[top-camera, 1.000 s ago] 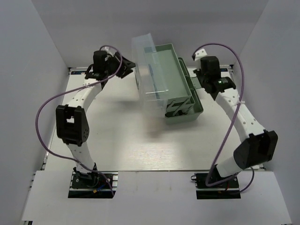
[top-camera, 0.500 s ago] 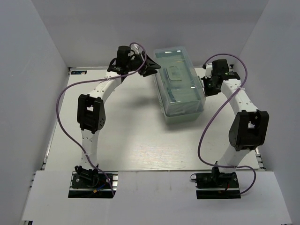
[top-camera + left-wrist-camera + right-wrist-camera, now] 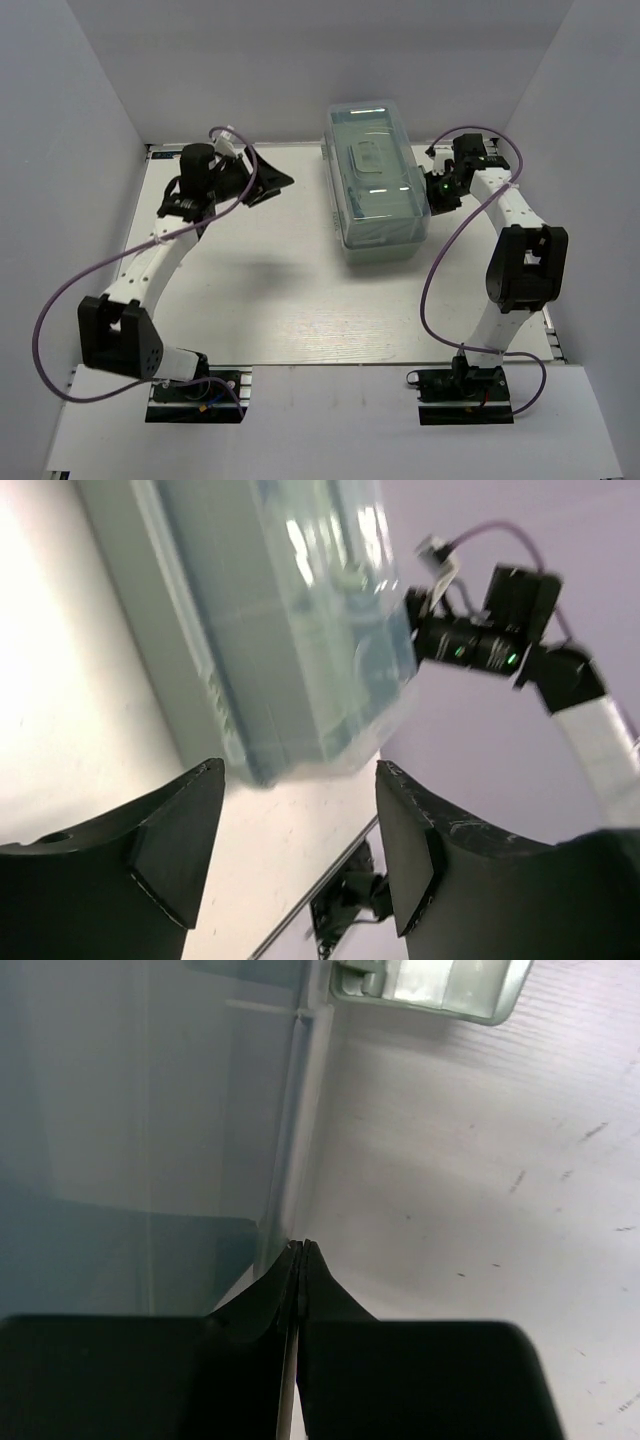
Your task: Sort the tools into containers
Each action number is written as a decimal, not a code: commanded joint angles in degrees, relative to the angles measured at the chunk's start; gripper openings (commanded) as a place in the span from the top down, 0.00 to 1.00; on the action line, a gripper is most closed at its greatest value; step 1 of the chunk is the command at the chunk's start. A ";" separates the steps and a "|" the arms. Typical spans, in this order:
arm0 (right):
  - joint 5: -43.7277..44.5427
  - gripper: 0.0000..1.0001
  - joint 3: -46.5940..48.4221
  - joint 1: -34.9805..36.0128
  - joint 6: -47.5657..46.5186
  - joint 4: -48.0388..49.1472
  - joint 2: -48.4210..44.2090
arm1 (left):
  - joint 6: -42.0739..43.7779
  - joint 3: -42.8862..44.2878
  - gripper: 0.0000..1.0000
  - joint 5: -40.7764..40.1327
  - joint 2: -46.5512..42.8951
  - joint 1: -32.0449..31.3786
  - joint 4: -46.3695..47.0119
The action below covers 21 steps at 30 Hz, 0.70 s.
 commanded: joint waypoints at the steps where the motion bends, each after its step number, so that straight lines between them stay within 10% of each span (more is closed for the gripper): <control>1: -8.48 1.00 0.43 0.98 0.02 -3.00 -1.87 | 2.84 -9.15 0.28 -1.89 -4.68 0.91 -0.93; 17: -15.08 1.00 -2.56 1.32 -0.08 -4.07 -4.25 | 3.89 -21.73 0.27 -2.42 -15.14 0.91 -2.42; 21: -5.28 1.00 -3.79 1.68 0.27 -2.49 -5.04 | 4.42 -23.40 0.25 -2.94 -16.99 0.91 -3.73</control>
